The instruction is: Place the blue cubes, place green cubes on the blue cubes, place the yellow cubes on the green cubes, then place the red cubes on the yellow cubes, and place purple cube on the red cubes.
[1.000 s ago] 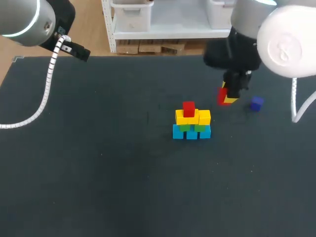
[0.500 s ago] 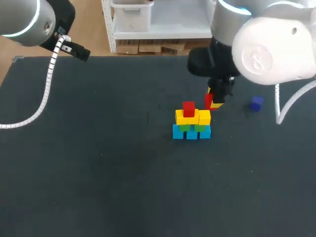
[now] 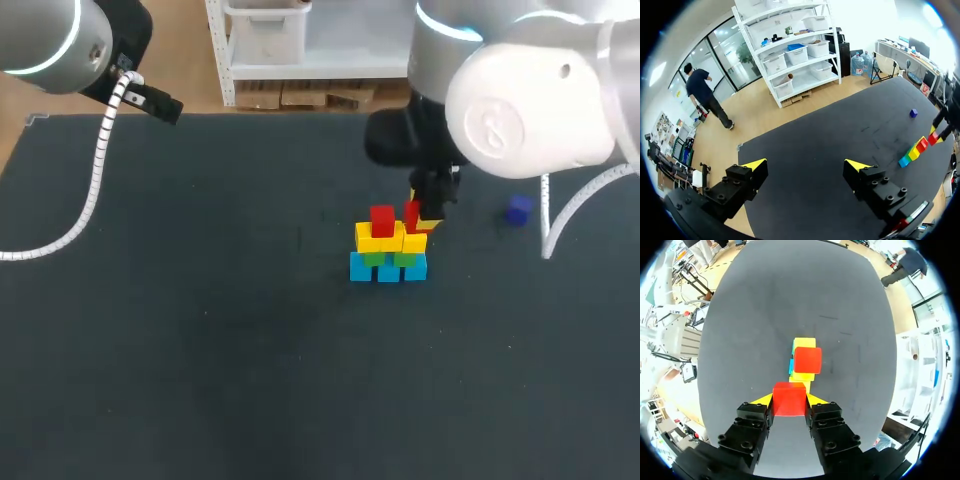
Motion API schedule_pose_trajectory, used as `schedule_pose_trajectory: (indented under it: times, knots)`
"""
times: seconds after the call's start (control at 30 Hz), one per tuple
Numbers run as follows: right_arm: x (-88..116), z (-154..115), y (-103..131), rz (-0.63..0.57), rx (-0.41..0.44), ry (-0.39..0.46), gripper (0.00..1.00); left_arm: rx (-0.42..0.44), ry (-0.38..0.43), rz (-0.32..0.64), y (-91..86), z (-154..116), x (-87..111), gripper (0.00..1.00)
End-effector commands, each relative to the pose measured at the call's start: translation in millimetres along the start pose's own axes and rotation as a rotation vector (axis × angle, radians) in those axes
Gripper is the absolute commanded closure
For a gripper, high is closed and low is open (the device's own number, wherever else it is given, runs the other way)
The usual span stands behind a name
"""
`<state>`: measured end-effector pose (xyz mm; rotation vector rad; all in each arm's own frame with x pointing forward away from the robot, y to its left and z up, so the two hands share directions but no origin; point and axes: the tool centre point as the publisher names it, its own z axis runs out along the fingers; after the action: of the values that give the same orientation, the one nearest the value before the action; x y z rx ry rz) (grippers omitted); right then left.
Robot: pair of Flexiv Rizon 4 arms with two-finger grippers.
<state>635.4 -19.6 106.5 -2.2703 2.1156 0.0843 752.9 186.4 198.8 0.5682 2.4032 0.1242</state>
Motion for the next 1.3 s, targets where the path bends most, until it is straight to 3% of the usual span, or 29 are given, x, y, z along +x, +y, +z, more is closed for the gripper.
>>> schedule_pose_trajectory:
  times: [0.03,1.1,1.3]
  knots:
    - [-2,5,1,0.006,0.0,-0.001,1.0,0.004,-0.001,0.001,1.1,0,0.3,0.0]
    - [-10,19,-7,0.011,-0.019,0.009,1.0,0.004,-0.001,0.001,1.1,0,0.3,0.0]
    - [-9,20,-7,0.017,-0.017,0.001,0.89,0.004,-0.001,0.001,1.1,0,0.3,0.0]
